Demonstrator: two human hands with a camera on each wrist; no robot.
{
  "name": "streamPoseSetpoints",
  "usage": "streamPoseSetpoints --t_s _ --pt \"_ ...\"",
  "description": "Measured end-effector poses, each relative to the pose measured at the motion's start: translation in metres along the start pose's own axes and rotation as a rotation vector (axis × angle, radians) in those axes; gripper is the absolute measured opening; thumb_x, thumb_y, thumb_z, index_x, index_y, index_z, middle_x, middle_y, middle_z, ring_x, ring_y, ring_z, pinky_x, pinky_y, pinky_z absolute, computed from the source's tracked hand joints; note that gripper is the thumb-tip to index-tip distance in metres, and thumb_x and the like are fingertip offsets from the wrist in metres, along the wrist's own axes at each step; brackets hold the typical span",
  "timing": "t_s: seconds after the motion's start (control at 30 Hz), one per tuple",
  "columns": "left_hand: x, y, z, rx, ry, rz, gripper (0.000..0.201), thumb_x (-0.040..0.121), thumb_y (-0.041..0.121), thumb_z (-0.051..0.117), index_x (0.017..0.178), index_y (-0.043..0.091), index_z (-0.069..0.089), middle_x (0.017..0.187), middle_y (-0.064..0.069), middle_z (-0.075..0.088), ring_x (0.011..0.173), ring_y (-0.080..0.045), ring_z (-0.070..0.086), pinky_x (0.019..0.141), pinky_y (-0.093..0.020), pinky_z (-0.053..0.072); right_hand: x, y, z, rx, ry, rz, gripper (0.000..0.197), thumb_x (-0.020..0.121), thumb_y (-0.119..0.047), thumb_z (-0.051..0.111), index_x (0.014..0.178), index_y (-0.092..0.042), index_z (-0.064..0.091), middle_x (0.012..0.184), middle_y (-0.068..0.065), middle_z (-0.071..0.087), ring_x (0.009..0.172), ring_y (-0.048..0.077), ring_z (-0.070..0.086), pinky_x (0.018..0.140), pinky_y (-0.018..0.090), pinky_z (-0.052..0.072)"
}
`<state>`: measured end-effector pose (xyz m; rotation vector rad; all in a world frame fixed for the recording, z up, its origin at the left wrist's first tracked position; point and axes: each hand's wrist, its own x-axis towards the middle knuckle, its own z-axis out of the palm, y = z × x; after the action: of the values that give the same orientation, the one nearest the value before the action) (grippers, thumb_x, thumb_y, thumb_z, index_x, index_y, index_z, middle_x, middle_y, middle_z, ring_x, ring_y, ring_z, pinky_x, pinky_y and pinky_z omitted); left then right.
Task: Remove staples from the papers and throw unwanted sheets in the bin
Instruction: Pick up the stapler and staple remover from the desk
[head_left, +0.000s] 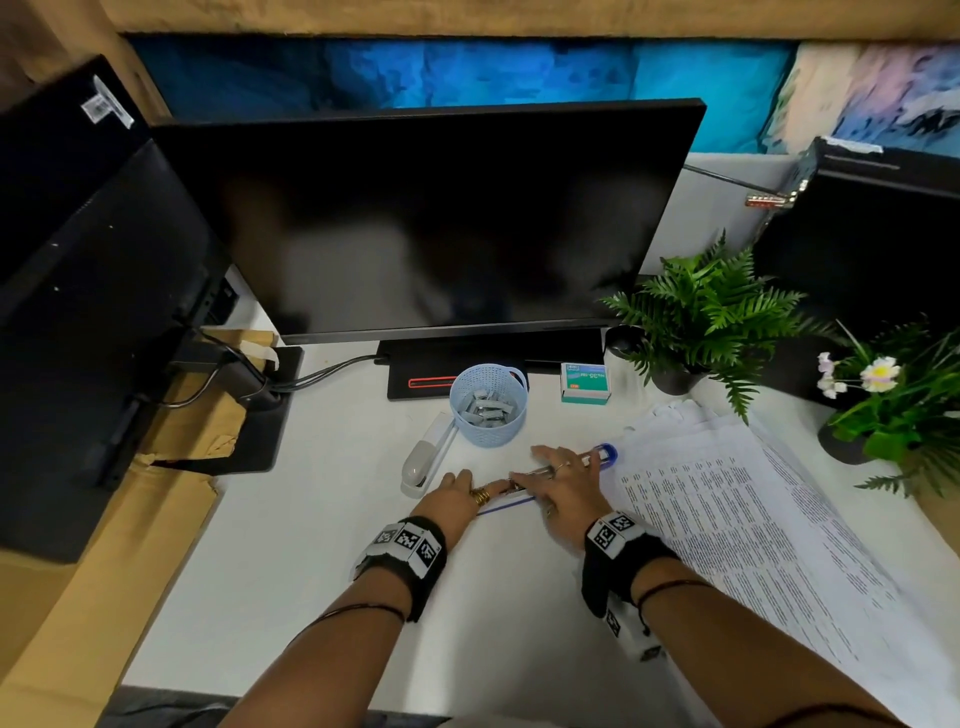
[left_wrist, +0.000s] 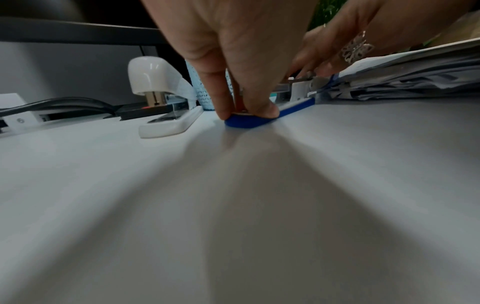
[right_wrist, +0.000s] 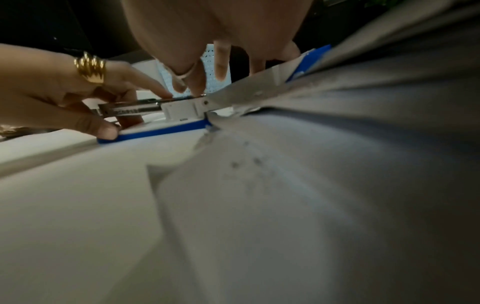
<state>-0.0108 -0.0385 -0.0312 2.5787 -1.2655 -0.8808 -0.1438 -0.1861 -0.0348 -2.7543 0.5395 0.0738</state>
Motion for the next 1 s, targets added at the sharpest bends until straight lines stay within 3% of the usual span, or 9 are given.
streamPoseSetpoints --t_s 0.1,0.2,0.27,0.37,0.43,0.53,0.63,0.77,1.0 --pt "-0.002 -0.004 0.001 -0.124 0.009 0.035 0.053 0.093 0.002 0.039 0.142 0.021 0.032 0.122 -0.014 0.041 0.117 -0.028 0.041 0.1 -0.036 0.036 0.0 0.002 0.0 -0.133 -0.092 0.007 0.043 0.096 -0.034 0.043 0.137 -0.047 0.038 0.15 -0.005 0.031 0.141 0.028 0.014 0.108 0.056 -0.008" --pt "0.001 -0.011 0.001 -0.233 0.004 -0.01 0.045 0.093 0.002 0.044 0.138 0.007 0.041 0.139 -0.02 0.038 0.125 -0.029 0.041 0.105 -0.04 0.034 -0.004 -0.005 -0.009 -0.24 -0.153 -0.025 0.045 0.093 -0.04 0.044 0.136 -0.048 0.037 0.144 -0.004 0.042 0.135 0.035 0.029 0.104 0.065 0.005" --pt "-0.001 -0.012 0.0 -0.266 0.009 -0.039 0.04 0.095 0.004 0.043 0.135 0.0 0.044 0.143 -0.02 0.036 0.128 -0.029 0.04 0.106 -0.039 0.035 -0.007 -0.004 -0.007 -0.292 -0.224 -0.036 0.06 0.073 -0.045 0.065 0.128 -0.05 0.04 0.122 -0.005 0.061 0.111 0.034 0.056 0.095 0.063 0.025" --pt "-0.002 -0.011 -0.001 -0.248 0.071 0.015 0.039 0.096 0.004 0.038 0.132 0.015 0.047 0.129 -0.011 0.046 0.114 -0.021 0.049 0.101 -0.026 0.034 -0.003 0.0 -0.002 -0.308 -0.223 -0.058 0.091 0.042 -0.034 0.087 0.119 -0.053 0.045 0.103 -0.008 0.066 0.087 0.025 0.064 0.085 0.046 0.026" --pt "0.0 -0.01 -0.002 -0.229 0.087 0.045 0.04 0.095 0.002 0.039 0.13 0.018 0.048 0.124 -0.009 0.048 0.112 -0.019 0.048 0.098 -0.02 0.03 -0.004 -0.005 -0.015 -0.329 -0.2 -0.1 0.086 0.057 -0.02 0.081 0.125 -0.056 0.043 0.112 -0.005 0.062 0.094 0.028 0.057 0.084 0.045 0.024" --pt "0.001 -0.005 -0.012 -0.007 0.063 0.099 0.049 0.091 0.014 0.056 0.137 0.014 0.041 0.132 -0.009 0.045 0.122 -0.022 0.045 0.103 -0.021 0.03 -0.004 -0.005 -0.022 -0.315 -0.211 -0.116 0.075 0.087 -0.005 0.046 0.139 -0.055 0.023 0.136 0.001 0.042 0.118 0.029 0.038 0.094 0.046 0.012" --pt "-0.006 0.009 -0.042 0.121 0.151 0.092 0.047 0.092 0.033 0.056 0.133 0.013 0.046 0.131 -0.006 0.048 0.118 -0.022 0.05 0.1 -0.028 0.036 -0.004 -0.003 -0.019 -0.268 -0.188 -0.101 0.077 0.086 -0.001 0.042 0.139 -0.055 0.023 0.133 0.003 0.043 0.115 0.028 0.038 0.093 0.043 0.013" --pt "0.008 0.026 -0.089 0.133 0.388 0.151 0.033 0.098 0.029 0.041 0.121 0.011 0.056 0.119 -0.009 0.057 0.105 -0.024 0.055 0.087 -0.031 0.043 -0.003 -0.002 -0.019 -0.243 -0.197 -0.092 0.078 0.087 0.0 0.041 0.14 -0.054 0.022 0.131 0.003 0.042 0.111 0.029 0.039 0.088 0.039 0.027" --pt "0.076 0.042 -0.107 0.326 0.106 0.058 0.033 0.094 0.008 0.043 0.126 0.005 0.052 0.13 -0.012 0.049 0.121 -0.028 0.047 0.101 -0.037 0.041 -0.001 0.002 -0.013 -0.19 -0.191 -0.075 0.076 0.087 -0.001 0.04 0.139 -0.054 0.024 0.132 0.001 0.042 0.112 0.027 0.04 0.089 0.039 0.028"
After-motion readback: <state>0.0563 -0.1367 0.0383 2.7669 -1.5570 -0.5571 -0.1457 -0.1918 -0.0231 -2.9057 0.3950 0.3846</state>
